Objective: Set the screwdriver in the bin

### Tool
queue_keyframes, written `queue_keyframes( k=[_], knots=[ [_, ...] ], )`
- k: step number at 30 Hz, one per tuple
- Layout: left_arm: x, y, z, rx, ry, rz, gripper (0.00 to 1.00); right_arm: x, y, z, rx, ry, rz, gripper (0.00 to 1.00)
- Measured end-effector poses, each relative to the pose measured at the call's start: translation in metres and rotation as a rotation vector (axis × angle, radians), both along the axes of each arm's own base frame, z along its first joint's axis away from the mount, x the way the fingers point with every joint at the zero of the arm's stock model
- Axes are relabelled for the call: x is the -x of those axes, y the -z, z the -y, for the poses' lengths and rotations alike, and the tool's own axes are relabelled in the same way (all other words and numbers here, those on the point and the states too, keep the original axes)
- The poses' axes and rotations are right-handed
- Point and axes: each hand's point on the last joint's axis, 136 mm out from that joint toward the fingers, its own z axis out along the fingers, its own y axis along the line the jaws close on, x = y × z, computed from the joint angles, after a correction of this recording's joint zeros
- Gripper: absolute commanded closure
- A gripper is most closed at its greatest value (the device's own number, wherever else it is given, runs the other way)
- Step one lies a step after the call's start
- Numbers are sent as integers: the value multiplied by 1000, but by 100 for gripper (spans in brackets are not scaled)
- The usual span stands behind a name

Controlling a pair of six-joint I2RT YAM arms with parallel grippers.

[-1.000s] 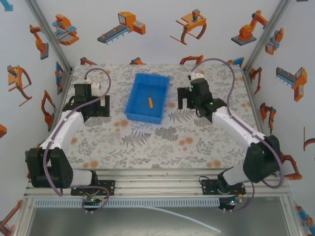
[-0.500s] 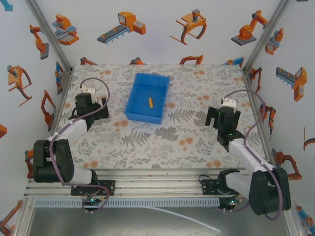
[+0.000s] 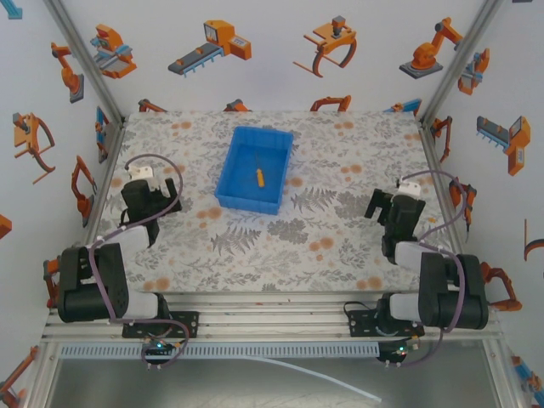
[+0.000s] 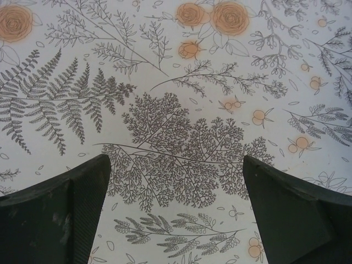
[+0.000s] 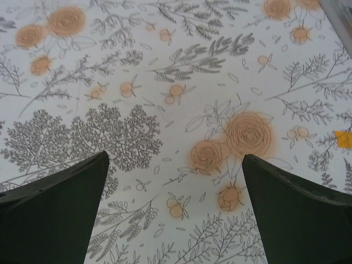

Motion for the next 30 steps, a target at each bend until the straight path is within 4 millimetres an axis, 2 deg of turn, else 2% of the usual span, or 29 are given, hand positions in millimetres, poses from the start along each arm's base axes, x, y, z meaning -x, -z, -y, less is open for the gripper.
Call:
queue_keyframes(
  k=[3,7,13,19,24,30],
  knots=[
    [1,4,2,5,12,38,3,-8,-7,-2,3,-17,53,1],
    [3,19,4,10,20,24,3,-10,3,-3,2,-26,63,1],
    [-5,10,6,12,31,82,3,-9,23,-4,2,-30,45,1],
    [-1,26,11,9,42,75,3,-16,17,-4,4,-35,59,1],
    [-3,24,12,0,39,81,3,-27,6,-7,7,-55,80,1],
    [-5,21,17,-13,48,86,3,-29,10,-13,1,-92,50,1]
  ],
)
